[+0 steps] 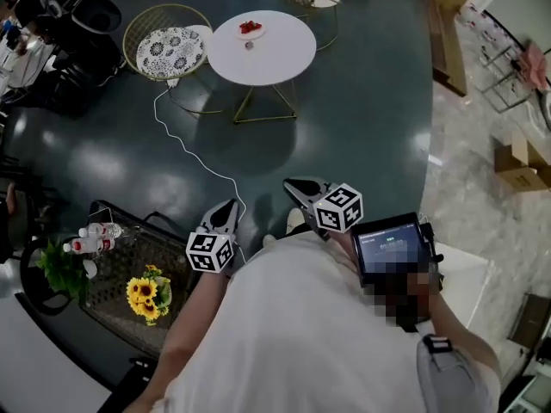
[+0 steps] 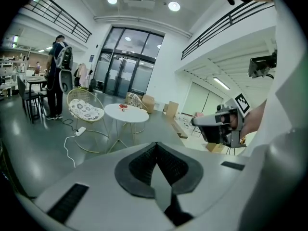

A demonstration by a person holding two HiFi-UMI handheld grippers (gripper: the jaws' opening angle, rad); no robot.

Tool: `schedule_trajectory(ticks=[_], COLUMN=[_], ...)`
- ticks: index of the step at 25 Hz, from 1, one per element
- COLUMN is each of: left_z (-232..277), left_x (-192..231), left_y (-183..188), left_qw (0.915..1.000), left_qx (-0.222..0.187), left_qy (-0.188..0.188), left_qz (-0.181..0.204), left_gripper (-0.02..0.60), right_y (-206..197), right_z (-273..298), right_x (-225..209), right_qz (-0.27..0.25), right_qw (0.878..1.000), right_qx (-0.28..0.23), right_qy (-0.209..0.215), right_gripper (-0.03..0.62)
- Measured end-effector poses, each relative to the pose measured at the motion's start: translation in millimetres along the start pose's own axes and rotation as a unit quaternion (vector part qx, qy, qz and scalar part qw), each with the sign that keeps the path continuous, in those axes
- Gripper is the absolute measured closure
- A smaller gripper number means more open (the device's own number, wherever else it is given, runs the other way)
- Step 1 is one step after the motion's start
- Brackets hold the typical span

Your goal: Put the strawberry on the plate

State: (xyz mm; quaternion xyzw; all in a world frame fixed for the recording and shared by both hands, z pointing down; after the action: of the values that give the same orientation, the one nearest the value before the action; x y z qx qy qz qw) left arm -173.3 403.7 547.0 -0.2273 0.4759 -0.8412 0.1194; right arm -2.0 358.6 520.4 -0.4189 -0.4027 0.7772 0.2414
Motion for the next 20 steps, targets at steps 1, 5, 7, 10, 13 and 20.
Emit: schedule_trajectory(ticks=[1,5,7,10,13,20], left_z=[5,40,55,73,94,126], left_x=[-1,-9,-11,-11,-11,-21], left_y=[3,22,32,40,51,72], left_qw=[1.0000,0.9999,0.9997,0.9996,0.9995,0.9990], left_qx=[0.003,0.012,0.015,0.020,0.020,0.019], left_qy=[-0.001,-0.004,-0.008,-0.007,-0.003,0.006], left_qz=[0.000,0.009,0.016,0.021,0.025,0.039], left_gripper=[0.574,0.574,0.574,0.574,0.574,0.574], right_y=[3,23,30,35,42,59], right_z=[-1,-7,-8,-8,-8,-15], right_x=[-4,-38,-53,-70,-90,-125], right_qz=[0.001,0.007,0.011,0.018,0.022,0.026], right_qw=[1.000,1.000,1.000,1.000,1.000,1.000], right_qx=[0.001,-0.003,-0.005,-0.007,-0.008,-0.009], right_qy=[0.000,-0.001,-0.004,-0.004,0.000,0.008], right_gripper=[0.586,0.586,0.586,0.586,0.586,0.586])
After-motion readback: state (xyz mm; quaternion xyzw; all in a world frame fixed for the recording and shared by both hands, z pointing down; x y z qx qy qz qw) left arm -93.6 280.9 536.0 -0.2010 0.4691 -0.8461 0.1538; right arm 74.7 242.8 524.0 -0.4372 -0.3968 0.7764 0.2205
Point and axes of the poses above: the fingertips, and each gripper's own axes: z forward along the fingers, x to its left, y out of its top, the point moved 3 cm from there along -z, backward along the fingers, and after that the axes turned 2 degrees about y, right-handed, at the moved point
